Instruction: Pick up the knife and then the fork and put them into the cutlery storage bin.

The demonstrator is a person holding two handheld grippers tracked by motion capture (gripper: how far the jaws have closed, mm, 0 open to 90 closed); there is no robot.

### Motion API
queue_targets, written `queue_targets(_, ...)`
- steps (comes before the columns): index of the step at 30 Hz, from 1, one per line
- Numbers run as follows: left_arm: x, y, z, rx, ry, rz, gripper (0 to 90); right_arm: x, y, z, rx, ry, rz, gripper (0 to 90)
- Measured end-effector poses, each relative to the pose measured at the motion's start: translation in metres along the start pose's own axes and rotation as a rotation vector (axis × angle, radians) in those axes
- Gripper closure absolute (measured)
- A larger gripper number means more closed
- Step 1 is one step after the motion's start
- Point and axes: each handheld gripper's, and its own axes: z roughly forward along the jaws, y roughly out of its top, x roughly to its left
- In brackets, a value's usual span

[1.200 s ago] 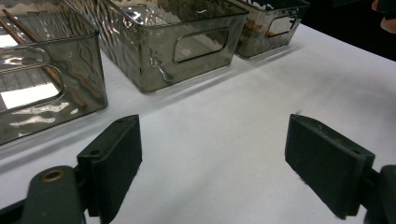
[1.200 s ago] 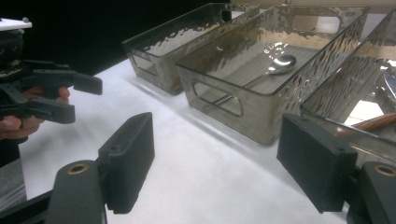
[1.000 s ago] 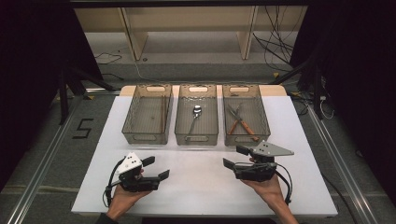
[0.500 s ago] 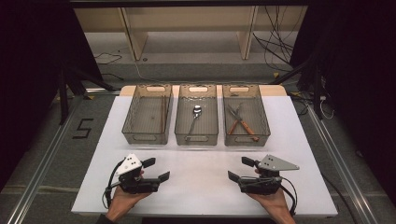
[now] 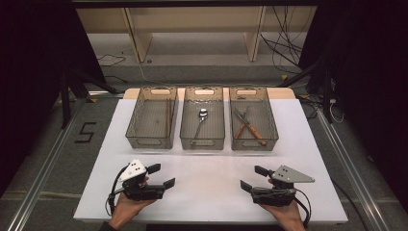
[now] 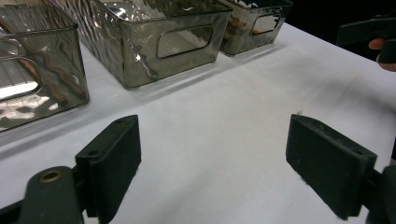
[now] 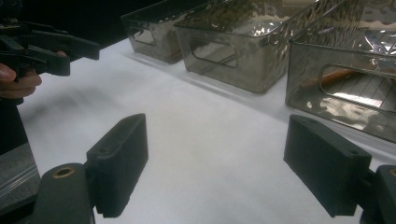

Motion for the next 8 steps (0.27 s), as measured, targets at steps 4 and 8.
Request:
queue_targets(4,0.0002,0.0000,0.0000,0.004,-0.001,0.003,17.9,-0.0001,-0.0001,0.0005,0.004,0.001,0.002,22.1)
queue_targets(8,-0.0001,-0.0002,0.0007,0.006,-0.002,0.003,17.9,0.0001,-0.0001,0.0008,0.003,0.001,0.002,22.2)
